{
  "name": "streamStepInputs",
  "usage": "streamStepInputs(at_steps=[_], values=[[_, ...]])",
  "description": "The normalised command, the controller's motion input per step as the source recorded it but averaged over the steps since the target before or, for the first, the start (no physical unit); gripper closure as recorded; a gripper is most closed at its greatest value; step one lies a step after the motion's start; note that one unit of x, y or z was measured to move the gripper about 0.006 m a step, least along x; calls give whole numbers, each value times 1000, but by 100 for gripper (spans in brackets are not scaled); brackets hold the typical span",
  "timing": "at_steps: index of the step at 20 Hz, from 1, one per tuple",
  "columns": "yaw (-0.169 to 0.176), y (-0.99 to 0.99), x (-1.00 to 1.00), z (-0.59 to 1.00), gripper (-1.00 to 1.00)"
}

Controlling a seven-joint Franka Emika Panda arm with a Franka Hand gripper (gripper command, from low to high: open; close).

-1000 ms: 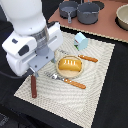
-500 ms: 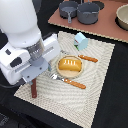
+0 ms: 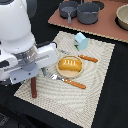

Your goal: Interact with the objects in diverse but meaningful ways.

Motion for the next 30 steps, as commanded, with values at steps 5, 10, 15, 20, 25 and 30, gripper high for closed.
streamStepInputs(at_steps=[5,10,15,20,25,30], values=[[-11,-104,23,-189,-100],[-8,-129,6,-210,-100],[-4,-153,0,-208,-100],[-3,-177,0,-161,100],[-1,-174,0,-130,100],[0,-159,0,-143,100]])
